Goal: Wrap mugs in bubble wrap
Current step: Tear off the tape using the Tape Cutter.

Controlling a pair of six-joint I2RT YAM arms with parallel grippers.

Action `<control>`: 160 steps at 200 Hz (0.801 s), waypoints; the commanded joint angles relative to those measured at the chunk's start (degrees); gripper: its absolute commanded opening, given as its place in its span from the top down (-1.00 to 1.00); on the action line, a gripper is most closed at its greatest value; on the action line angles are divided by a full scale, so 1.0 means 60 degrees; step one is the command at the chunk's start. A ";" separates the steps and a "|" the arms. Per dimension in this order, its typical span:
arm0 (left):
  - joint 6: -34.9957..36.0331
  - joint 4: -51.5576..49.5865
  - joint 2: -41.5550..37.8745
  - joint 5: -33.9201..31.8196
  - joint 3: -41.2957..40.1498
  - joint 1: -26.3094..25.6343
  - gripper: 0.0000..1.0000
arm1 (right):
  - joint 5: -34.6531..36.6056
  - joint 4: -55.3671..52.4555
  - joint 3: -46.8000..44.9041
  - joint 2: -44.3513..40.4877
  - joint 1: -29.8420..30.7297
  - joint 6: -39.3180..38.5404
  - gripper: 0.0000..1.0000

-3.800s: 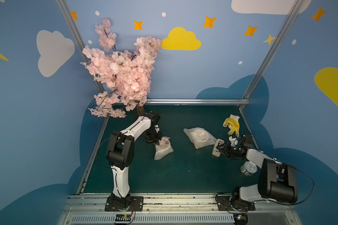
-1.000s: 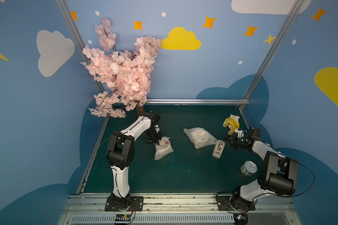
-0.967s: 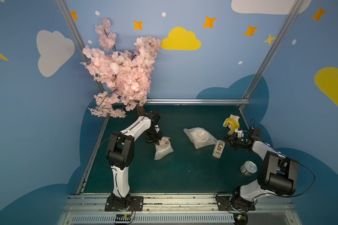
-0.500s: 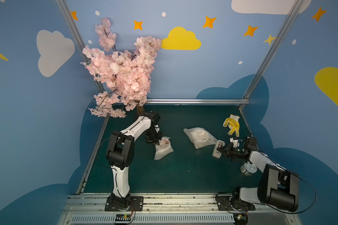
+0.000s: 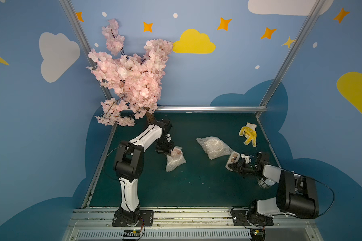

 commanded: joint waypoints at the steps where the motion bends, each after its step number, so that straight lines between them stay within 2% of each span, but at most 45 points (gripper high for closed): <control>1: -0.0016 -0.0110 0.0016 0.0380 0.0000 -0.0135 0.95 | 0.1101 -0.0299 -0.0092 0.0089 0.0121 0.0081 1.00; 46: 0.0015 -0.0164 0.0036 0.0380 0.0123 -0.0155 0.95 | 0.2435 -0.1325 -0.0138 -0.0533 0.0216 0.0169 1.00; 77: 0.0017 -0.0137 0.0023 0.0381 0.0104 -0.0157 0.95 | 0.3685 -0.1776 -0.0211 -0.1541 0.0598 0.0496 1.00; 116: 0.0032 -0.0058 0.0010 0.0372 0.0010 -0.0159 0.95 | 0.3971 -0.1777 -0.0591 -0.2744 0.0723 0.0652 1.00; 130: 0.0029 -0.0058 0.0010 0.0513 0.0004 -0.0170 0.95 | 0.4259 -0.1729 -0.0737 -0.3180 0.0699 0.1216 1.00; 160: 0.0075 -0.0098 -0.0011 0.0595 0.0040 -0.0155 0.95 | 0.4470 -0.1660 -0.0845 -0.3352 0.0590 0.1303 1.00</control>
